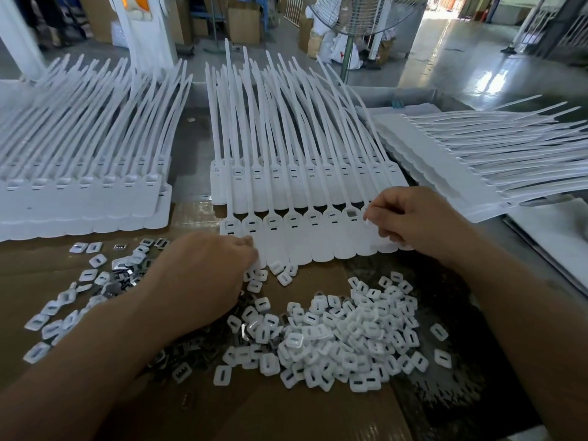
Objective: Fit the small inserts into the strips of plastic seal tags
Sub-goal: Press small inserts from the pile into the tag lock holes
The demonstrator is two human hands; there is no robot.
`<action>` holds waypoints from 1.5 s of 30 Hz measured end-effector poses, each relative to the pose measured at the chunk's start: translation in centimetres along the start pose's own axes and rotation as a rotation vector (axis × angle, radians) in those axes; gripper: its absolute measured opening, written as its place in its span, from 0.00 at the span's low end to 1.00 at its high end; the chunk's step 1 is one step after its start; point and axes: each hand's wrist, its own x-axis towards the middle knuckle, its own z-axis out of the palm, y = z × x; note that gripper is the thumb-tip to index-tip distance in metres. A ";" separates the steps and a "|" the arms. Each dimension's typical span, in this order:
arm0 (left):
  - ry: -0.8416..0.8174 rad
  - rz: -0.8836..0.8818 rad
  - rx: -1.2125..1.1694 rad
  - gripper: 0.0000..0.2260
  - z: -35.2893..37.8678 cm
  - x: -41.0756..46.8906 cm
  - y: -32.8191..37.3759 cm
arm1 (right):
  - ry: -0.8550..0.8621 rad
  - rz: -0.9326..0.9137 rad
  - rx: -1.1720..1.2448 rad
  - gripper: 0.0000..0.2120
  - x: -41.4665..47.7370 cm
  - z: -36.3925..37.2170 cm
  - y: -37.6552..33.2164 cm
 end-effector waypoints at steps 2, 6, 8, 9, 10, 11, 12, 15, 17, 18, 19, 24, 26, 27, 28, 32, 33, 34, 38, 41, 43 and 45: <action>0.003 0.000 0.002 0.19 0.1 0.0 0.0 | 0.023 0.016 0.064 0.06 0.8 0.2 -0.1; 0.005 0.009 0.003 0.18 0.2 0.1 0.0 | 0.046 0.023 0.040 0.11 2.1 0.7 -0.1; 0.009 0.008 0.002 0.18 0.2 0.1 0.0 | 0.047 0.016 0.050 0.11 2.4 1.0 -0.2; 0.011 0.006 0.001 0.18 0.2 0.1 0.0 | 0.052 0.005 0.038 0.12 2.5 1.2 -0.1; 0.013 0.004 0.001 0.18 0.2 0.1 0.1 | 0.059 -0.008 0.008 0.12 2.6 1.3 -0.2; 0.013 0.002 0.000 0.18 0.2 0.1 0.1 | 0.067 -0.015 -0.030 0.13 2.7 1.5 -0.1; 0.013 0.000 -0.001 0.18 0.2 0.1 0.1 | 0.074 -0.016 -0.055 0.13 2.9 1.6 -0.1; 0.014 -0.002 -0.003 0.19 0.4 0.2 0.0 | 0.064 0.001 -0.070 0.12 3.1 2.0 0.2; 0.010 -0.002 0.003 0.19 0.4 0.3 0.0 | 0.048 0.003 -0.089 0.11 3.3 2.1 0.5; 0.004 -0.001 0.004 0.19 0.4 0.3 0.0 | 0.040 -0.001 -0.103 0.11 3.5 2.1 0.6; 0.001 -0.004 0.005 0.19 0.4 0.4 0.0 | 0.033 -0.003 -0.116 0.11 3.5 2.2 0.7; -0.004 -0.005 0.009 0.19 0.4 0.3 0.0 | 0.050 -0.011 -0.125 0.11 3.8 2.7 0.9; -0.008 -0.005 0.008 0.19 0.2 0.2 0.1 | 0.085 -0.010 -0.097 0.11 3.9 2.7 1.0; -0.014 -0.007 0.002 0.18 0.1 0.1 0.1 | 0.103 -0.004 -0.079 0.12 3.9 2.6 1.0; -0.017 -0.011 -0.007 0.18 0.1 -0.1 0.1 | 0.111 0.007 -0.065 0.12 4.0 2.6 0.9; 0.019 -0.054 -0.036 0.17 0.0 -0.3 0.0 | 0.066 0.078 -0.052 0.13 4.8 2.3 0.6; 0.026 -0.048 -0.038 0.16 -0.1 -0.3 0.0 | 0.052 0.100 -0.055 0.13 4.9 2.2 0.5; 0.024 -0.031 -0.041 0.14 -0.1 -0.3 0.0 | 0.041 0.116 -0.060 0.14 5.1 2.2 0.4; 0.063 -0.009 -0.060 0.12 -0.6 -0.4 0.0 | 0.027 0.132 -0.074 0.13 5.4 2.3 0.2; 0.017 -0.038 -0.058 0.14 -0.2 -0.2 0.2 | 0.043 0.123 -0.065 0.13 5.3 2.5 0.7; 0.040 -0.012 -0.028 0.17 0.2 0.0 0.1 | 0.055 0.113 -0.052 0.12 5.1 2.5 0.9; 0.021 -0.009 -0.036 0.18 0.1 0.1 0.1 | 0.069 0.099 -0.042 0.12 5.0 2.6 1.1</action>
